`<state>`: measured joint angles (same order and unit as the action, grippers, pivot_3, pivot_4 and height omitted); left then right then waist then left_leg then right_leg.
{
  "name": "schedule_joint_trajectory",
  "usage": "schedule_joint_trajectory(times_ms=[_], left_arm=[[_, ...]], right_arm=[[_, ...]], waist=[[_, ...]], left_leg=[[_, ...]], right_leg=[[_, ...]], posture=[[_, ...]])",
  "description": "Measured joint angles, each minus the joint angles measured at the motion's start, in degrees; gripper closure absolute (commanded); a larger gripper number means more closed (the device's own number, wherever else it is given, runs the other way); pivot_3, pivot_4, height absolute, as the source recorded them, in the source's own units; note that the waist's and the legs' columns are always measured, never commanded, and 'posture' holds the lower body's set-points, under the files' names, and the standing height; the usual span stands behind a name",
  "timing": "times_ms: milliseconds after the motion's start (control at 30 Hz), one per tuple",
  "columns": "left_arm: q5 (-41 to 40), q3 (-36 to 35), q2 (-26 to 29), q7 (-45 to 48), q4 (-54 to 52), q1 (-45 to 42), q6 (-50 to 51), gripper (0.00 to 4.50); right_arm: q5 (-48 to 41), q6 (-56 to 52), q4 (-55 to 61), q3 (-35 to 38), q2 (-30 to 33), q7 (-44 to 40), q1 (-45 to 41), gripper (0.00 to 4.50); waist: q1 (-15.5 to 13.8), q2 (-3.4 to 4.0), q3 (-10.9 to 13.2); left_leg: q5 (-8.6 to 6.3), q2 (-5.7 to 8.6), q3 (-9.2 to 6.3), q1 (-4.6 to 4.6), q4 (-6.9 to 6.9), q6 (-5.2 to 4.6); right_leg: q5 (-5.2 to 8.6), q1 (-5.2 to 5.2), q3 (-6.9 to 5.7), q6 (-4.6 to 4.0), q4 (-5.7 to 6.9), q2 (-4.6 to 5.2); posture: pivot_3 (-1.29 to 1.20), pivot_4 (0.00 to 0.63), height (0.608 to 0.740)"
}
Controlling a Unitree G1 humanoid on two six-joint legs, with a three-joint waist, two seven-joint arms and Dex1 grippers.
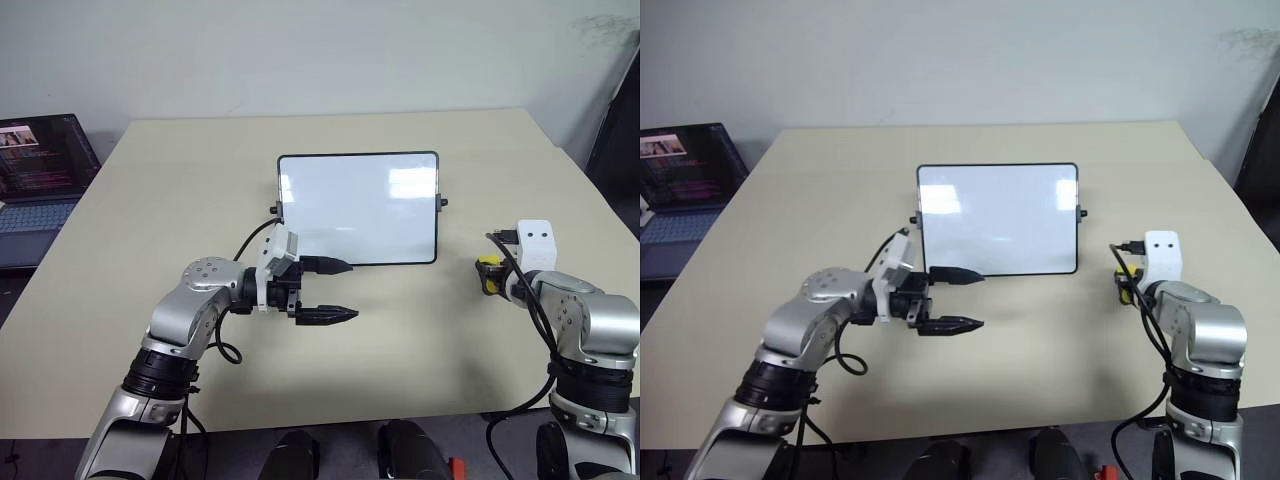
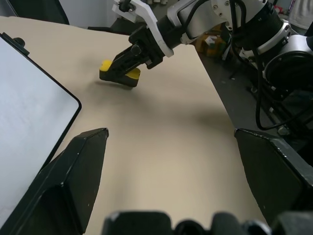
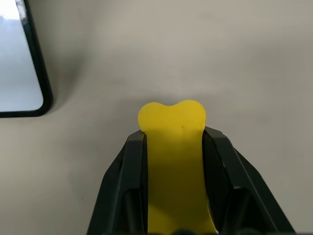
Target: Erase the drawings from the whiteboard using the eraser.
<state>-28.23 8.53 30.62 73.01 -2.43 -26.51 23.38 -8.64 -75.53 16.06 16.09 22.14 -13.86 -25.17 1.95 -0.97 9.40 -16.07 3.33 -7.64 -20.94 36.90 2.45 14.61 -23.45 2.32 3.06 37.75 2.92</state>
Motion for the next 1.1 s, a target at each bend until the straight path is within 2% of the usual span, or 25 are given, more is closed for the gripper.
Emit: schedule_joint_trajectory(times_ms=[400, 833, 933, 1100], left_arm=[[0.27, 0.16, -0.03, 0.06, -0.02, 0.67, 0.08, 0.00], [0.37, 0.22, -0.03, 0.03, -0.06, 0.83, 0.19, 0.00], [0.37, 0.22, -0.03, 0.01, -0.06, 0.82, 0.20, 0.00], [0.36, 0.22, -0.03, -0.02, -0.06, 0.82, 0.37, 0.00]], right_arm=[[-1.74, 2.97, -2.08, -2.74, 2.47, -2.41, 1.06, 3.17], [-1.81, 4.77, -3.11, -4.08, 2.49, -3.05, 1.06, 3.17], [-1.81, 4.84, -3.32, -4.18, 2.49, -3.14, 1.06, 2.43], [-1.84, 4.84, -3.87, -4.18, 2.48, -3.04, 1.04, 0.65]], waist=[[-0.05, 0.00, 0.00], [-0.06, -0.01, 0.00], [-0.06, 0.00, 0.00], [-0.06, -0.01, 0.00]], left_leg=[[0.00, 0.00, 0.00, 0.00, 0.01, -0.01], [0.00, 0.00, -0.01, 0.00, 0.01, -0.01], [0.00, 0.00, -0.01, 0.00, 0.01, -0.01], [0.00, 0.00, -0.01, 0.00, 0.01, -0.01]], right_leg=[[0.00, 0.01, -0.01, 0.01, -0.01, 0.00], [0.00, 0.01, -0.01, 0.01, -0.01, 0.01], [0.00, 0.01, -0.01, 0.01, -0.01, 0.01], [0.00, 0.01, -0.01, 0.01, 0.00, 0.01]], posture=[[0.00, 0.150, 0.740], [0.00, 0.150, 0.740], [0.00, 0.150, 0.740], [0.00, 0.150, 0.740]])
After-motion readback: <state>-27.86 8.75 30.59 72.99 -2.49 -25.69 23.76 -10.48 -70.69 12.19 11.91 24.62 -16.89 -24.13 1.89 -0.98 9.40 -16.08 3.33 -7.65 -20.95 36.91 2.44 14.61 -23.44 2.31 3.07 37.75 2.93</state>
